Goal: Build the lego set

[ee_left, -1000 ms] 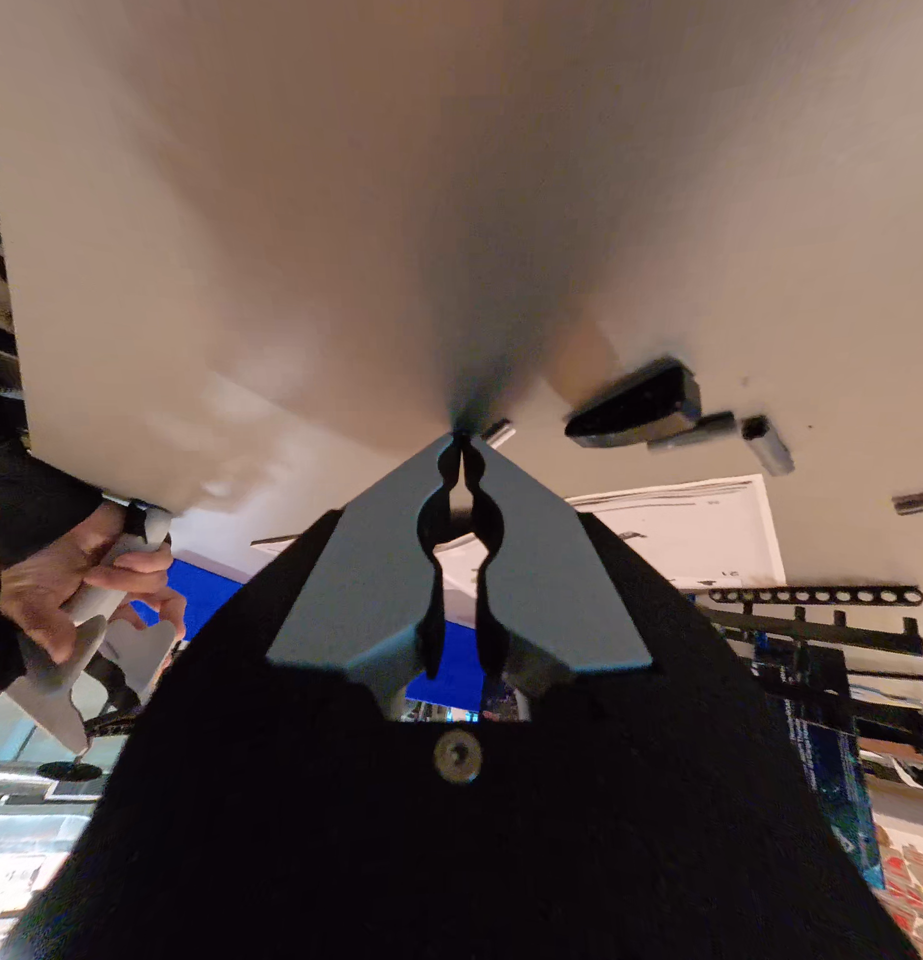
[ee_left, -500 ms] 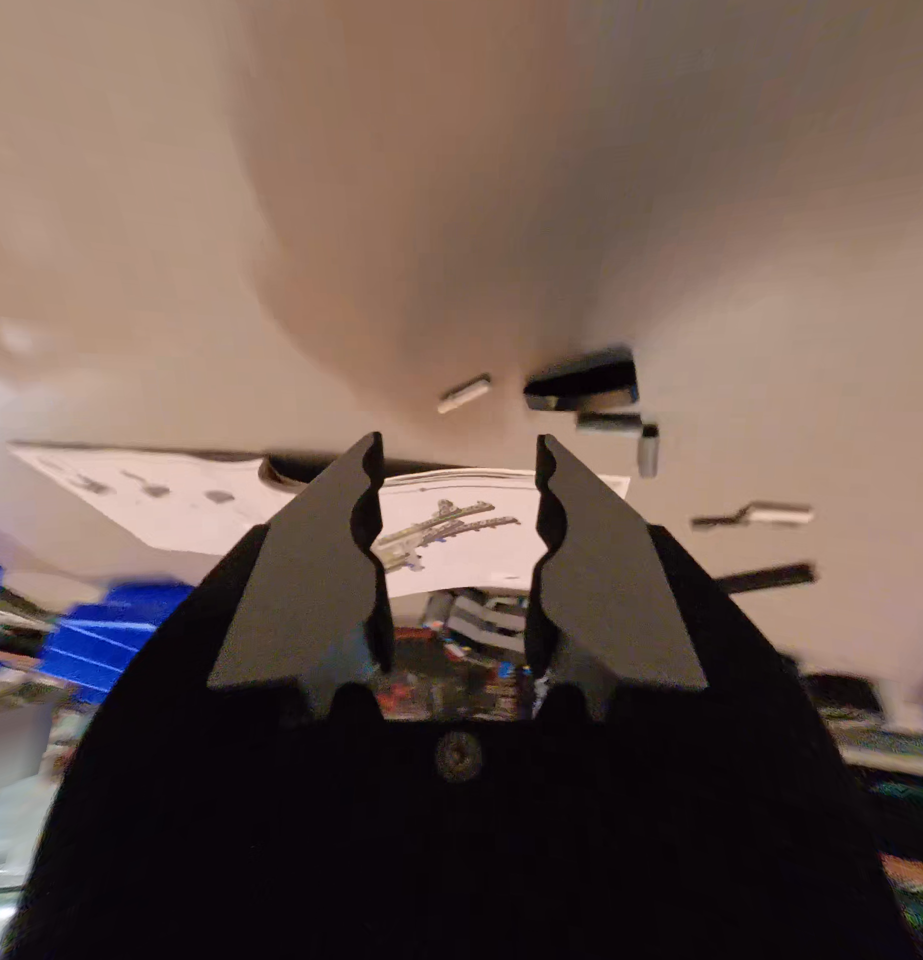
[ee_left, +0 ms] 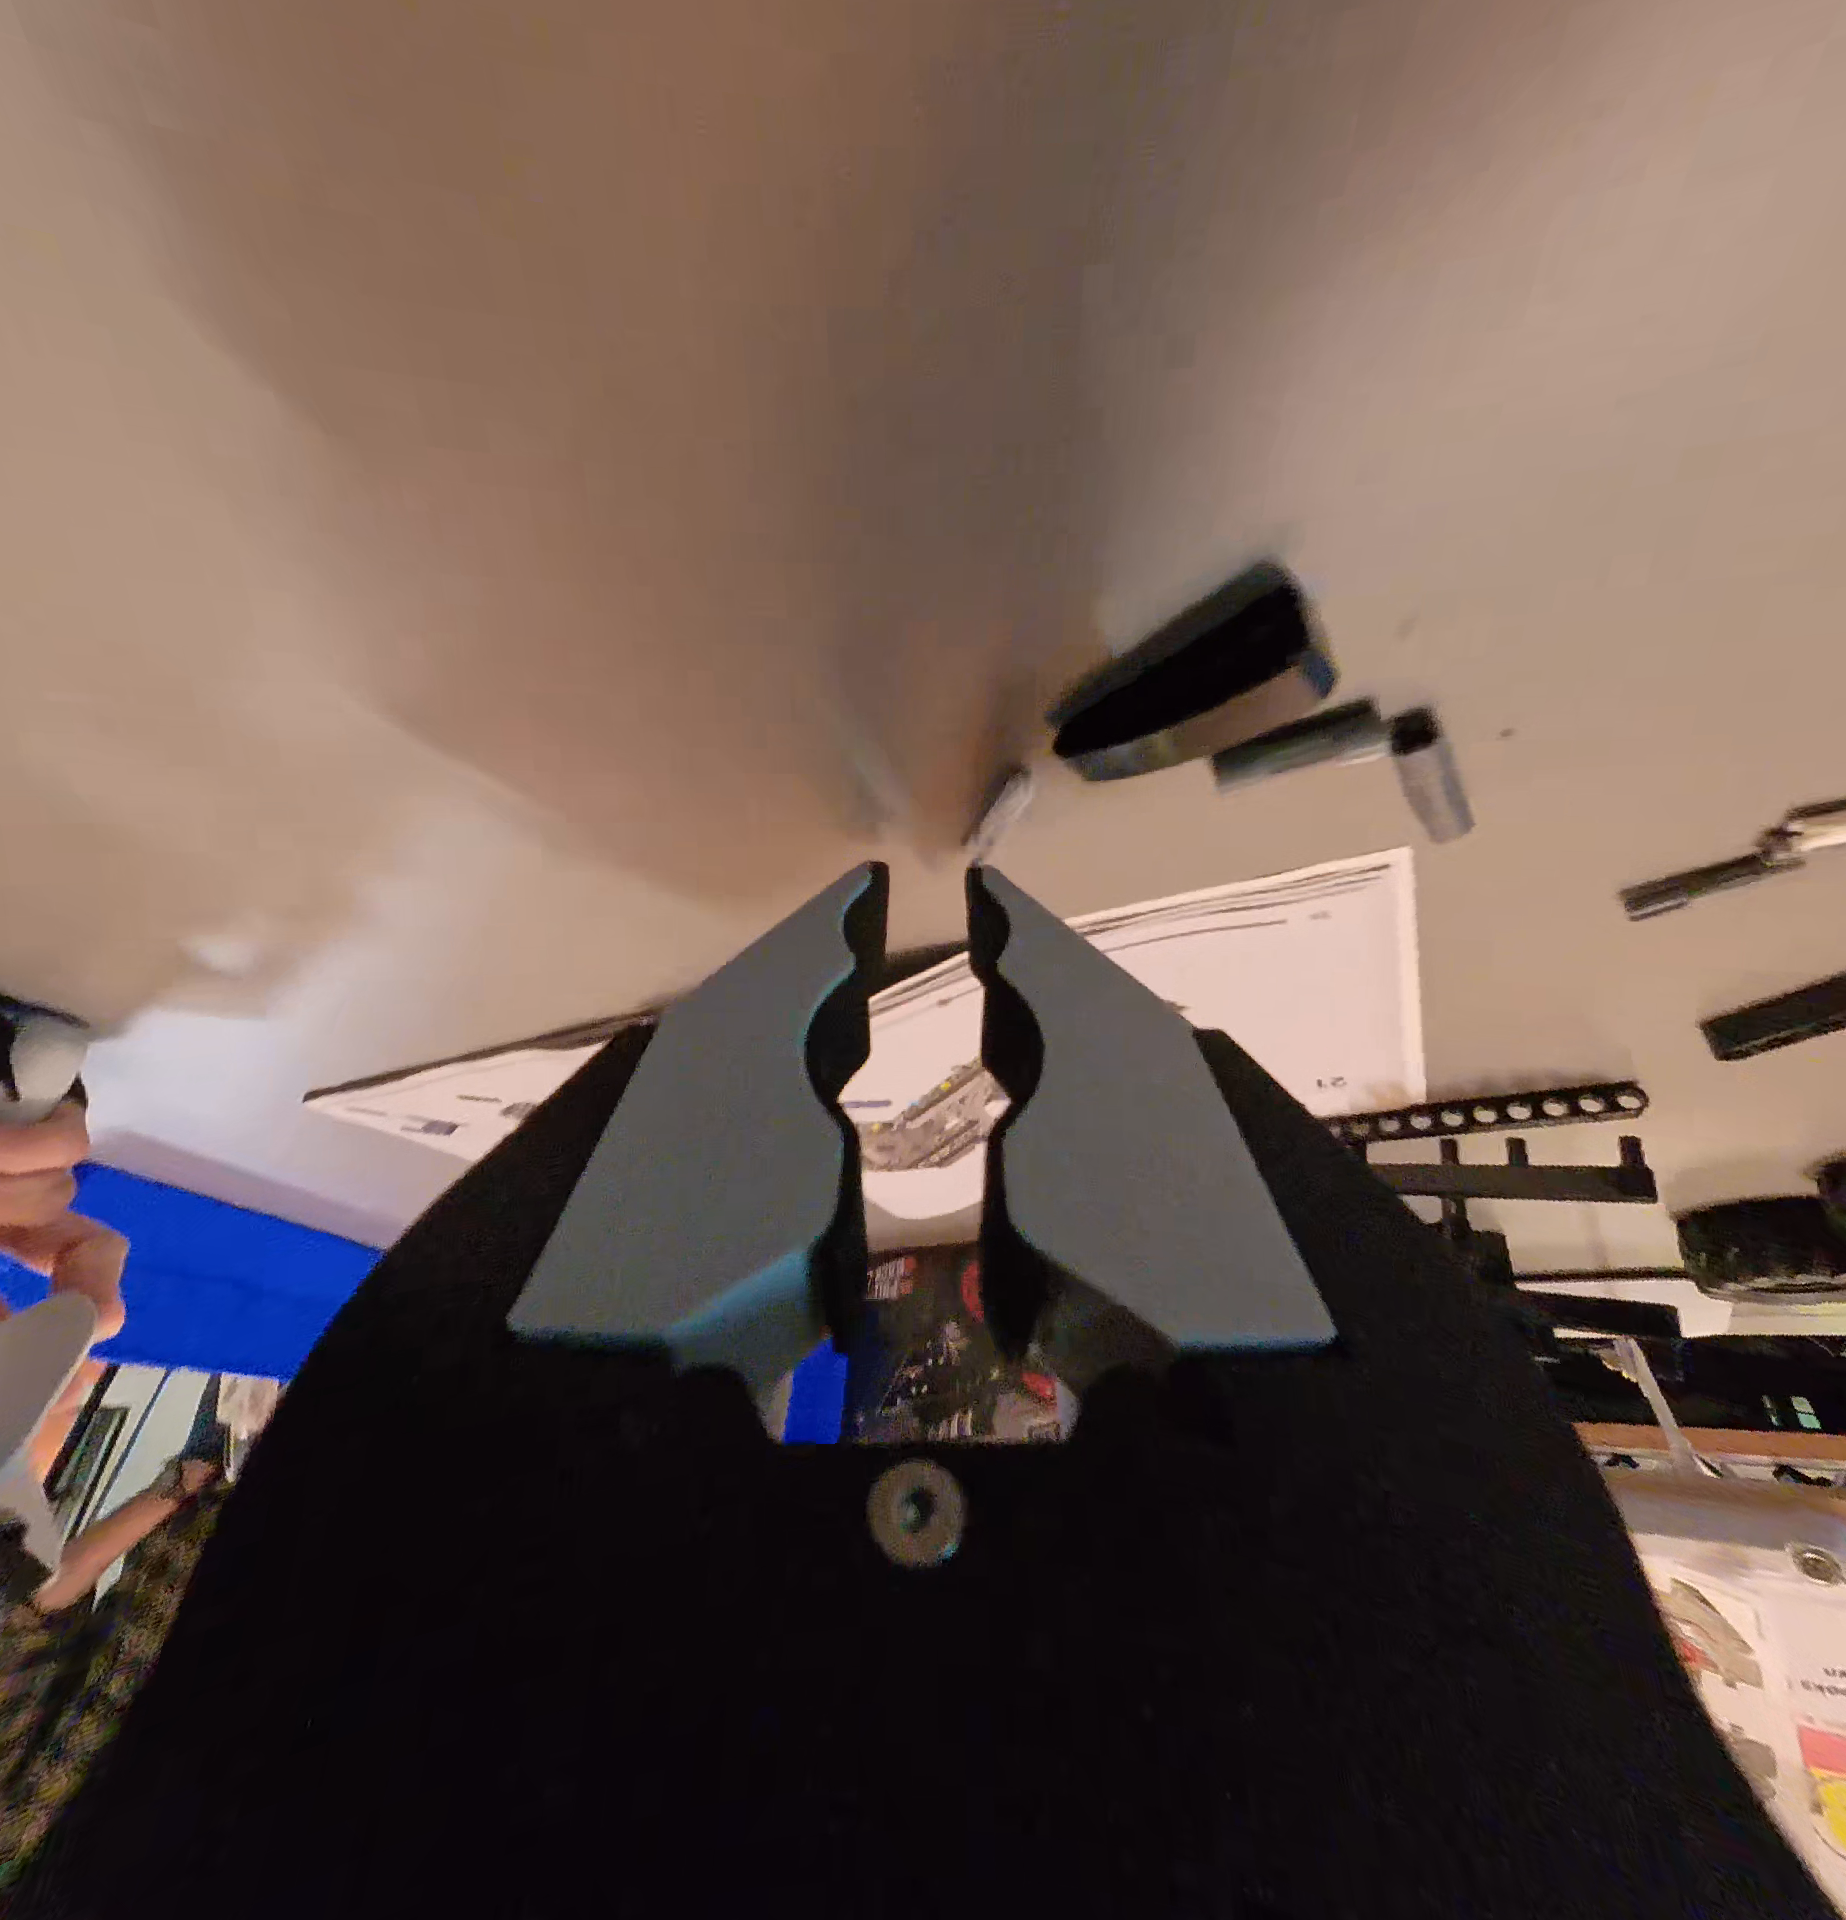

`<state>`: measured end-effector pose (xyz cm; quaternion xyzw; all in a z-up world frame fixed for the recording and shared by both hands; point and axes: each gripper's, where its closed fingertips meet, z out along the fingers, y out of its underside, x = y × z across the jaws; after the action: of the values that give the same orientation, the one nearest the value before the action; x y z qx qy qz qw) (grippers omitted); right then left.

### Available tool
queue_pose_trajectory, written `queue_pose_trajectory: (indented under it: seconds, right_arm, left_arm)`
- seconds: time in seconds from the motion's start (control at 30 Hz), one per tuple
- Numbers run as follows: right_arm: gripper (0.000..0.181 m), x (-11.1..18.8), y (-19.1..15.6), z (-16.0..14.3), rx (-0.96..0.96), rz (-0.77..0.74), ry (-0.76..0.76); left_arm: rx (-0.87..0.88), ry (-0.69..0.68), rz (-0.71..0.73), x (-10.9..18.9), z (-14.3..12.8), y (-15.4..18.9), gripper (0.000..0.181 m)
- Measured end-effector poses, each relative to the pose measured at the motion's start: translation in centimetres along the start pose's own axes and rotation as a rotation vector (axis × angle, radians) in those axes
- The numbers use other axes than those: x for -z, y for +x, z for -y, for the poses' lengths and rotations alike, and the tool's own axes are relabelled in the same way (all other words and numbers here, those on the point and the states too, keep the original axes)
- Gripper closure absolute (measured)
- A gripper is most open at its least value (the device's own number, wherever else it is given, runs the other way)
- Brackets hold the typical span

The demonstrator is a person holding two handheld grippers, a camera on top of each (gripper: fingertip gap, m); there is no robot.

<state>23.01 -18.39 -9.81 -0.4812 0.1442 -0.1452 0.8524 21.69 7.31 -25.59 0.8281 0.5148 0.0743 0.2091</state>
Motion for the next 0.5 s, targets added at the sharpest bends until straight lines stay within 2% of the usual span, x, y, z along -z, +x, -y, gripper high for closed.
queue_pose_trajectory:
  seconds: [0.17,0.33,0.4,0.5]
  right_arm:
    - [0.14,0.0,0.0,0.0,0.0,0.001,0.001]
    - [0.14,0.0,0.0,0.0,0.004,-0.001,0.002]
    - [0.14,0.0,0.0,0.0,0.002,0.0,0.001]
    - [0.14,-0.1,0.0,-0.1,0.003,-0.001,0.0]
  left_arm:
    - [0.013,0.013,-0.035,-0.1,0.3,0.8,0.181]
    - [-0.01,-0.018,-0.011,-0.1,-0.1,0.6,0.181]
    - [-0.01,-0.041,0.005,-0.1,-0.4,0.4,0.18]
    - [0.026,-0.065,-0.012,0.1,-0.9,0.5,0.166]
